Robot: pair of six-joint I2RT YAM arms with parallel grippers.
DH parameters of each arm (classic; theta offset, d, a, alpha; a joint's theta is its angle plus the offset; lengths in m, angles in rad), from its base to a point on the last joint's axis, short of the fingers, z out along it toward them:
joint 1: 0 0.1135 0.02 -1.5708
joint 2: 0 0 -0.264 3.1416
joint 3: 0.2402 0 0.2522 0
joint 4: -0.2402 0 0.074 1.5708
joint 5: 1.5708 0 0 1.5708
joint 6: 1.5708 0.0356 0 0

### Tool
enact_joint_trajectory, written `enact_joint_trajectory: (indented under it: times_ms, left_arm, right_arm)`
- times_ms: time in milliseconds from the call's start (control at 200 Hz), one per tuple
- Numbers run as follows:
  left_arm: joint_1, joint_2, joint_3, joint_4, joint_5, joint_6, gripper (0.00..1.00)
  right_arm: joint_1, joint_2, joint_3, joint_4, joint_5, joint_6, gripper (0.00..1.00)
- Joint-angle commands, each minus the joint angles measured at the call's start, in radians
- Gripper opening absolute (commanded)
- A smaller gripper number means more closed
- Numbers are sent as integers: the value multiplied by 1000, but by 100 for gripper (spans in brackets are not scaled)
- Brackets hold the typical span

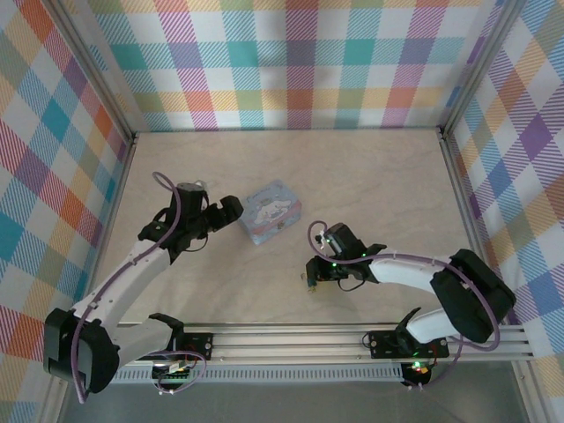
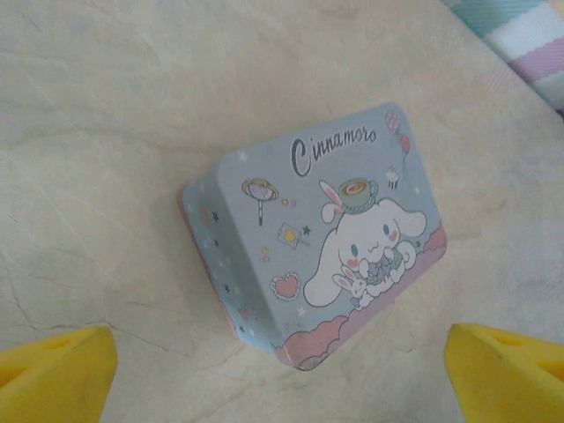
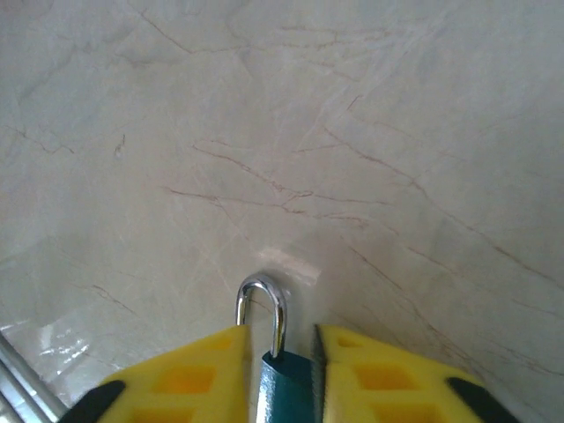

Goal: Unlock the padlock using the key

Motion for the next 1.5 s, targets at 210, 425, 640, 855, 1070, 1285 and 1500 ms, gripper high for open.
enact_joint_trajectory:
  times_ms: [210, 425, 640, 855, 1070, 1285, 1500]
  left_arm:
    - [14, -193, -37, -5, -347, 43, 96]
    - [16, -269, -138, 123, -675, 168, 100]
    - [35, -274, -319, 466, -744, 423, 100]
    - [85, -181, -350, 529, -712, 507, 100]
    - [121, -68, -391, 630, -681, 557, 100]
    - [144, 27, -431, 785, -595, 614, 100]
    - [172, 126, -464, 965, -487, 663, 100]
  right_arm:
    - [-72, -262, 73, -133, 233, -178, 50]
    - [-252, -429, 44, -58, 352, -332, 82]
    - [-492, -449, -25, 102, 377, -412, 100]
    - [-646, -326, -120, 365, 324, -465, 100]
    - [-710, -121, -151, 625, 250, -488, 100]
    - [-729, -7, -178, 837, 204, -572, 100]
    - [-769, 143, -206, 1027, 132, -549, 100]
